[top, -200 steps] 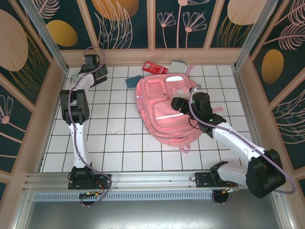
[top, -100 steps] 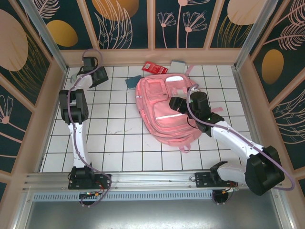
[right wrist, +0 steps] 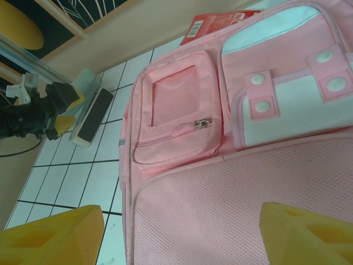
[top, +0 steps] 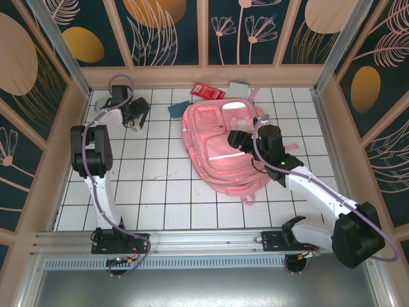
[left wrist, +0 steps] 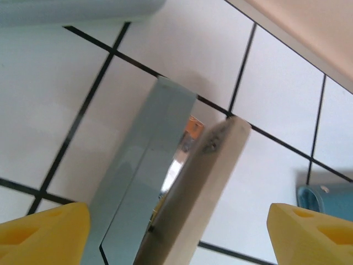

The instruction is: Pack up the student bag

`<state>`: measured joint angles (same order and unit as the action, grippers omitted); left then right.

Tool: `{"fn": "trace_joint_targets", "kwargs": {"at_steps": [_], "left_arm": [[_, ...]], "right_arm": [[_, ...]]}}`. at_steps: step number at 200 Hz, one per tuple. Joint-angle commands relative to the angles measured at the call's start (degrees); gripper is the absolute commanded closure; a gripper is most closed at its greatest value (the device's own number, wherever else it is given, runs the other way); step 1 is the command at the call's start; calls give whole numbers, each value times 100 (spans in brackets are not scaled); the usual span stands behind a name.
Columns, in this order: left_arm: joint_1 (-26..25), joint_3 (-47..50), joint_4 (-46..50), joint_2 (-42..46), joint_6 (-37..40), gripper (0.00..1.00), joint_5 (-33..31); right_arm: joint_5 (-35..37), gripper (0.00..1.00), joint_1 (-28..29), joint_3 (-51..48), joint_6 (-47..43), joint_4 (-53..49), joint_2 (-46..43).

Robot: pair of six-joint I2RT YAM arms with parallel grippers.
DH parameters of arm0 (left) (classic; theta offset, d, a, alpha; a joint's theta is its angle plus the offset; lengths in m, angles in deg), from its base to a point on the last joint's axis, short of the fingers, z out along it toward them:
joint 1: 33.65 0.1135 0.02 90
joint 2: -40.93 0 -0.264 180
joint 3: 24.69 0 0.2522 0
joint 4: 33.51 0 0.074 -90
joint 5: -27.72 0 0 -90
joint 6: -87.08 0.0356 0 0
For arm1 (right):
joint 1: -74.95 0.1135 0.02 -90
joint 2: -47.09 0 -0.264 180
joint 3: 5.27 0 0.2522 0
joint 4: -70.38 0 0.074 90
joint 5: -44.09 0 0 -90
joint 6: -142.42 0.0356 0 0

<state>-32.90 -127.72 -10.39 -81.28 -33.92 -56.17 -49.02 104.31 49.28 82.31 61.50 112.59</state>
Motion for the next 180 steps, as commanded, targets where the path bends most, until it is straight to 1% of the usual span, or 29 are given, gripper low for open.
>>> {"fn": "trace_joint_targets", "kwargs": {"at_steps": [1, 14, 27, 43, 50, 57, 63, 70, 80, 87, 112, 130, 154, 164, 176, 180], "left_arm": [[-231, -49, 114, 329, 200, 18, -487], [-356, -199, 206, 315, 566, 23, -772], [-478, -348, 310, 204, 883, 25, -1011], [-595, -569, 451, -18, 1289, 36, -1154], [-647, -693, 533, -119, 1436, 39, -1285], [-689, -809, 614, -235, 1571, 45, -1434], [-722, -916, 692, -356, 1678, 48, -1547], [-749, -1046, 780, -471, 1798, 50, -1681], [-774, -1198, 870, -617, 1937, 59, -1782], [-778, -1261, 898, -693, 2020, 62, -1840], [-779, -1425, 974, -920, 2248, 63, -2207], [-783, -1504, 1015, -1027, 2360, 63, -2345], [-785, -1561, 1014, -1123, 2429, 63, -2337], [-787, -1600, 1040, -1172, 2449, 66, -2338], [-787, -1628, 1066, -1230, 2480, 67, -2299], [-783, -1628, 1067, -1241, 2485, 70, -2287]], "right_arm": [[-23, 25, 54, -98, -10, 210, -172], [-6, 25, 61, -128, -1, 203, -238], [28, 25, 69, -164, 8, 191, -295], [32, 25, 67, -177, 17, 178, -323], [43, 25, 69, -177, 21, 158, -323], [48, 25, 69, -179, 26, 141, -322], [56, 25, 78, -166, 26, 133, -321], [57, 25, 78, -164, 26, 112, -325], [69, 25, 78, -161, 19, 97, -332], [81, 25, 78, -151, 23, 80, -328], [101, 25, 83, -144, 34, 59, -326], [97, 25, 78, -142, 46, 62, -314], [78, 25, 78, -142, 69, 74, -278], [65, 25, 79, -143, 77, 74, -259], [56, 25, 85, -142, 78, 67, -249], [57, 25, 86, -146, 78, 65, -263]]}}
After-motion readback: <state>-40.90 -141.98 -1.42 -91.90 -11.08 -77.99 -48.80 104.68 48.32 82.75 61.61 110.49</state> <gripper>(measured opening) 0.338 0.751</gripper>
